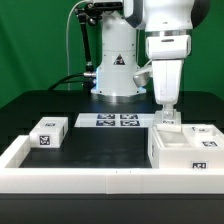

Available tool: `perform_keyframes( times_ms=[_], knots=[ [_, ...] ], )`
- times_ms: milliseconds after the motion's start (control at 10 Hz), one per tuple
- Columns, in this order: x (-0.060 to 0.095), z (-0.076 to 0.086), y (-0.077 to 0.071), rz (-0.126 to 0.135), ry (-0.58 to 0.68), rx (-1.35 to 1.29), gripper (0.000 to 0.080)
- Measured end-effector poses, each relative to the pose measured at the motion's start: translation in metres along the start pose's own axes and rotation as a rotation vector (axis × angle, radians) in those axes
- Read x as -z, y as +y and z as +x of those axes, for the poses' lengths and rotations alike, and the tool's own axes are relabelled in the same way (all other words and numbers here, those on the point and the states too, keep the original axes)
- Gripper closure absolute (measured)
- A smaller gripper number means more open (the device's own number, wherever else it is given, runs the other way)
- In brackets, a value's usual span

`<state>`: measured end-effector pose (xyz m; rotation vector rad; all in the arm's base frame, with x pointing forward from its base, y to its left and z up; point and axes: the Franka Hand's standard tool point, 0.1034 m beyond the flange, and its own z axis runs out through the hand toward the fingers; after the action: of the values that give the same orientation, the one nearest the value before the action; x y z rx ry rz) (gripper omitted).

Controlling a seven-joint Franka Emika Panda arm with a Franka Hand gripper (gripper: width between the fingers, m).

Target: Assemble cabinet

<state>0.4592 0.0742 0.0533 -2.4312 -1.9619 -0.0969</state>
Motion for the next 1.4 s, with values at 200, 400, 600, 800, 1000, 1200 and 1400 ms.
perform_keyframes(
  times_ms=[200, 400, 600, 800, 1000, 1200, 1400],
  knots=[
    [0.001, -0.001, 0.003, 0.012, -0.009, 0.059, 0.0729],
    [0.001, -0.001, 0.006, 0.015, -0.01, 0.061, 0.0729],
    [0.0, -0.001, 0.008, 0.019, -0.013, 0.071, 0.0729],
    [0.001, -0.002, 0.009, 0.02, -0.013, 0.073, 0.0729],
    [0.001, -0.002, 0.009, 0.02, -0.013, 0.072, 0.0729],
    [0.0, -0.006, 0.014, 0.016, -0.011, 0.119, 0.0729],
    [0.0, -0.004, 0.024, 0.009, -0.006, 0.163, 0.0729]
  ],
)
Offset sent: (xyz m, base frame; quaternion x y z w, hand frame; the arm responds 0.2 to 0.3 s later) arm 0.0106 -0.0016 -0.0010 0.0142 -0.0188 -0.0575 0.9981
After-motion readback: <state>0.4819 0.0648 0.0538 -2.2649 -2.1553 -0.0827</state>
